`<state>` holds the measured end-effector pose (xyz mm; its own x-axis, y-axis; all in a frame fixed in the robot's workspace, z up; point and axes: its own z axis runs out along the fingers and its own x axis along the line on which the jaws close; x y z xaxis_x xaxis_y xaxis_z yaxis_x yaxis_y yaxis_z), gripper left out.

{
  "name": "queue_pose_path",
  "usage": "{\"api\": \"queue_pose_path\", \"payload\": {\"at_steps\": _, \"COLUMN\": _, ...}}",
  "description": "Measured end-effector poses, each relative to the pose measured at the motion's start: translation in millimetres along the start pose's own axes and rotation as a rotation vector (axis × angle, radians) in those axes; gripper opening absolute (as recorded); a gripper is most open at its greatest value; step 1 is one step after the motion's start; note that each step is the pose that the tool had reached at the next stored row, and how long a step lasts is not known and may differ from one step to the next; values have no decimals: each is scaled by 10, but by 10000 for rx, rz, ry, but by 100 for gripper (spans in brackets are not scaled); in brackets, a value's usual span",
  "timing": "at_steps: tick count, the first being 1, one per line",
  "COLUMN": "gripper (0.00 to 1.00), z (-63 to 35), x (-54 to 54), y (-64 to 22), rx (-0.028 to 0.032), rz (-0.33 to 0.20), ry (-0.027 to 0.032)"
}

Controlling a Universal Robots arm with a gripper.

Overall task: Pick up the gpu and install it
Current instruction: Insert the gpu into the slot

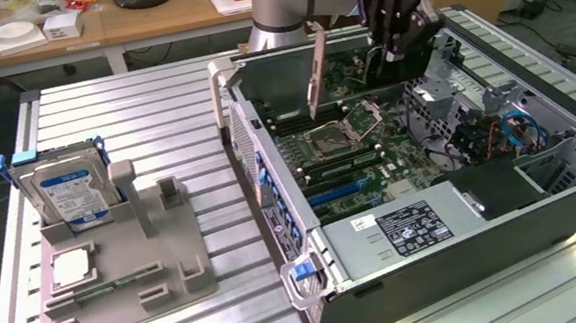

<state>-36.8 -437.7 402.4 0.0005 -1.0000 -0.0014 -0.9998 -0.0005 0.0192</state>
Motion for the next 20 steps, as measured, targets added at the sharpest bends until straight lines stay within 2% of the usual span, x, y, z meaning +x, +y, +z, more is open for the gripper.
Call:
{"api": "queue_pose_path", "payload": {"at_steps": 3, "gripper": 27, "z": 53, "x": 3, "y": 2, "rx": 3, "rz": -9, "ry": 2}}
{"api": "queue_pose_path", "payload": {"at_steps": 7, "gripper": 27, "z": 114, "x": 3, "y": 15, "rx": 72, "rz": -12, "ry": 3}}
{"api": "queue_pose_path", "payload": {"at_steps": 13, "gripper": 27, "z": 225, "x": 8, "y": 15, "rx": 73, "rz": -2, "ry": 1}}
{"api": "queue_pose_path", "payload": {"at_steps": 20, "gripper": 27, "z": 352, "x": 8, "y": 36, "rx": 73, "rz": 30, "ry": 28}}
